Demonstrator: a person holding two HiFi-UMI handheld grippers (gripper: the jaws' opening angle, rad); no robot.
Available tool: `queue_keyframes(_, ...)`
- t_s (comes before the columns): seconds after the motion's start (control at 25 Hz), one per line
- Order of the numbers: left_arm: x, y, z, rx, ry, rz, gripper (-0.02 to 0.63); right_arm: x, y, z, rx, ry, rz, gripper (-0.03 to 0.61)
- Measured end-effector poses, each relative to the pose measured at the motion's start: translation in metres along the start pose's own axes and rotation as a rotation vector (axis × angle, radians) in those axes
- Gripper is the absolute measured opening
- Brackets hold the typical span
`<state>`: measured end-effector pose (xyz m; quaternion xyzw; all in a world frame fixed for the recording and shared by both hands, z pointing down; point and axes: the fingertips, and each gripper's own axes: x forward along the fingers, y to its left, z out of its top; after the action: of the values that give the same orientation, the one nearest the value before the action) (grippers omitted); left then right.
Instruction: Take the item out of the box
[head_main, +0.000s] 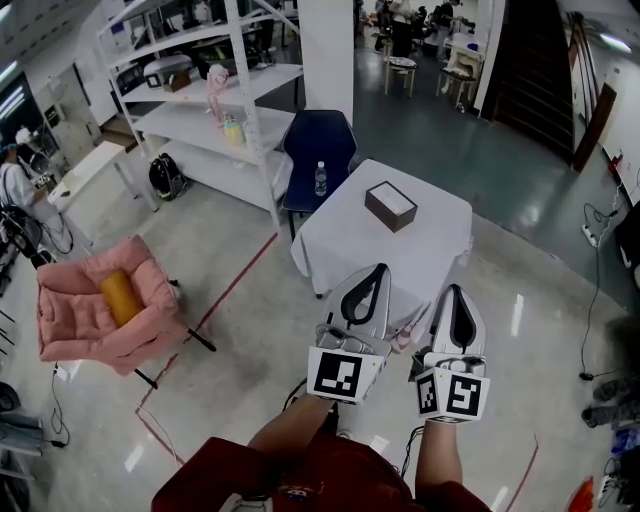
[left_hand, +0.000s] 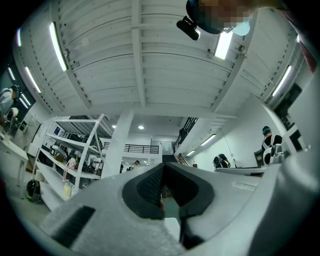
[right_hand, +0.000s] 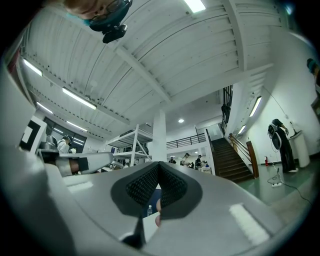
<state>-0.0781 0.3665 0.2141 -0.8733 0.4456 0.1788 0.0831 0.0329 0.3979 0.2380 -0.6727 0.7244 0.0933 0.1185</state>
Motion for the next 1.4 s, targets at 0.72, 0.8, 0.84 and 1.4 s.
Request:
queue_keyframes(0.72, 0.125, 0.119, -0.058, -0.024, -0.004, 0.003, 0.003, 0.173, 0.006, -0.064, -0.026, 0.046, 0.023, 0.0)
queue_keyframes(0.8, 0.141, 0.134, -0.065, -0.027, 0.003, -0.001, 0.003, 0.195, 0.006, -0.07, -0.027, 0.049, 0.023, 0.0)
queue_keyframes(0.84, 0.15, 0.142, -0.069, -0.026, 0.004, 0.0, 0.003, 0.205, 0.006, -0.074, -0.027, 0.052, 0.022, 0.0)
queue_keyframes(1.4, 0.24, 0.221, -0.098, -0.027, 0.002, -0.015, 0.003, 0.32, 0.003, -0.101, -0.033, 0.06, -0.018, 0.0)
